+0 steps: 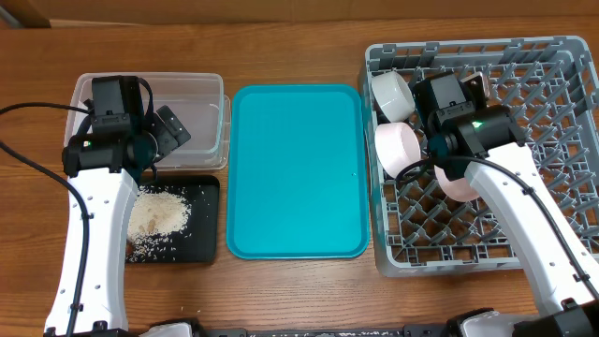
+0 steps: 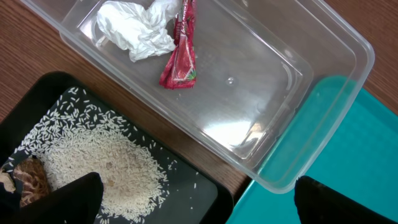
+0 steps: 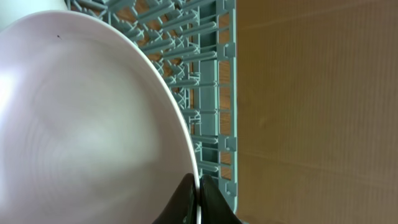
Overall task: Sort waste into correct bins and load items into the dishwasher
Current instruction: 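Lift the white plate and stand it in the dish rack, then release the white plate and raise the right gripper over the rack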
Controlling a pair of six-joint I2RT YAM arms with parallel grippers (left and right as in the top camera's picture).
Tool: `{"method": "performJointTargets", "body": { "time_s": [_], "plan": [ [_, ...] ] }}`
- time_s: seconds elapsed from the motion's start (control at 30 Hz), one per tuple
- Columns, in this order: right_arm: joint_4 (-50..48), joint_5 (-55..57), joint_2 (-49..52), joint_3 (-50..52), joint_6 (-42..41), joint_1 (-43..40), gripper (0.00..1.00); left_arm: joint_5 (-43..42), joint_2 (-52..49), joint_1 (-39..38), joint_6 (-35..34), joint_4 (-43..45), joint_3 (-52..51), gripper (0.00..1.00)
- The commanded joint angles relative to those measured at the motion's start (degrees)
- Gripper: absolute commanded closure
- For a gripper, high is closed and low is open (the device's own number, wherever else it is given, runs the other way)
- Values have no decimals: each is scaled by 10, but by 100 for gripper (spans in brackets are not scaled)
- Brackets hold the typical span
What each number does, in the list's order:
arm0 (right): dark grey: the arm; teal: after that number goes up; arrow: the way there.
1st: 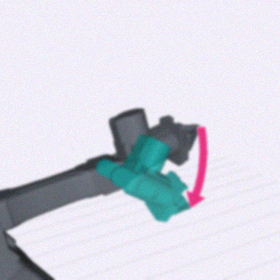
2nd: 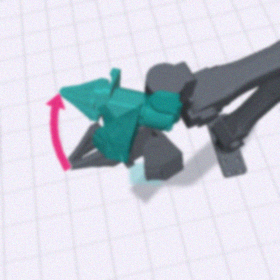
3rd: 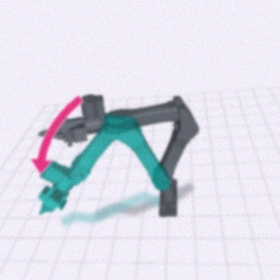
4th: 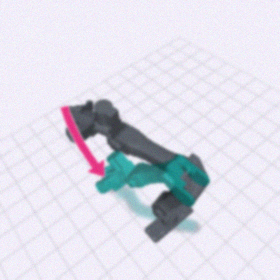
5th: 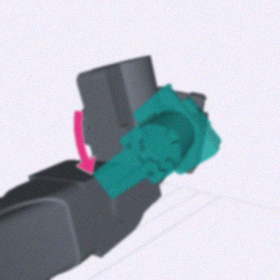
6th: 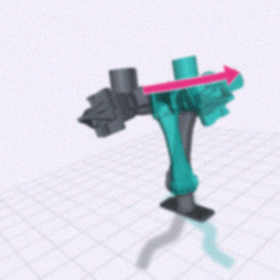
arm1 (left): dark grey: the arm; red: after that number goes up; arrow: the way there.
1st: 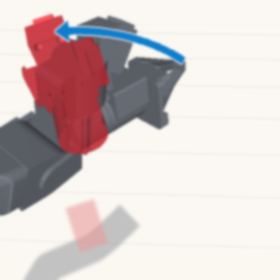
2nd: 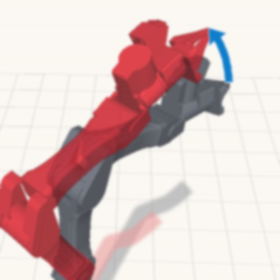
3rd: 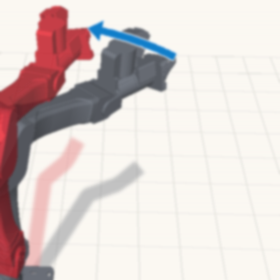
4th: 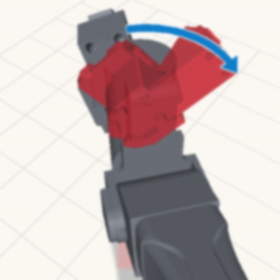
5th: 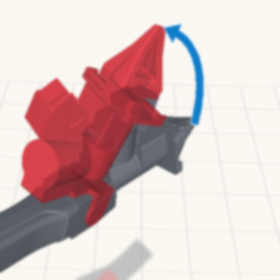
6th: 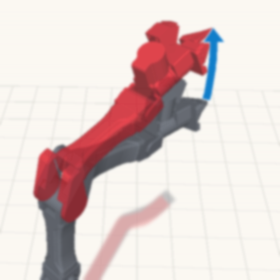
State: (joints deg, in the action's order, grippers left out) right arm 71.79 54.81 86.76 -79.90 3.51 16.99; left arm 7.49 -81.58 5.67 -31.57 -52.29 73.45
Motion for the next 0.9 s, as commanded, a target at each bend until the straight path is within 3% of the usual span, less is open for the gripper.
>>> {"method": "performJointTargets", "body": {
  "time_s": [0.0, 0.13, 0.23, 0.27, 0.5, 0.87],
  "plan": [
    [-6, 5, 2, 1, -1, 10, 87, -1, 3, 0, -8, 2, 8, 0],
    [-11, 3, 2, 1, -1, 18, 59, -1, 3, 0, -8, 2, 8, 0],
    [-17, -2, 2, 1, -1, 23, 24, 0, 3, 0, -8, 2, 8, 0],
    [-23, -6, 2, 1, -1, 25, 20, -1, 3, 0, -8, 2, 8, 0],
    [-66, -24, 2, -1, -5, 43, 9, -1, 3, 0, -8, 2, 8, 0],
    [-229, -25, 1, -23, -5, 97, 10, 0, 3, 0, -8, 2, 8, 0]
  ]
}}
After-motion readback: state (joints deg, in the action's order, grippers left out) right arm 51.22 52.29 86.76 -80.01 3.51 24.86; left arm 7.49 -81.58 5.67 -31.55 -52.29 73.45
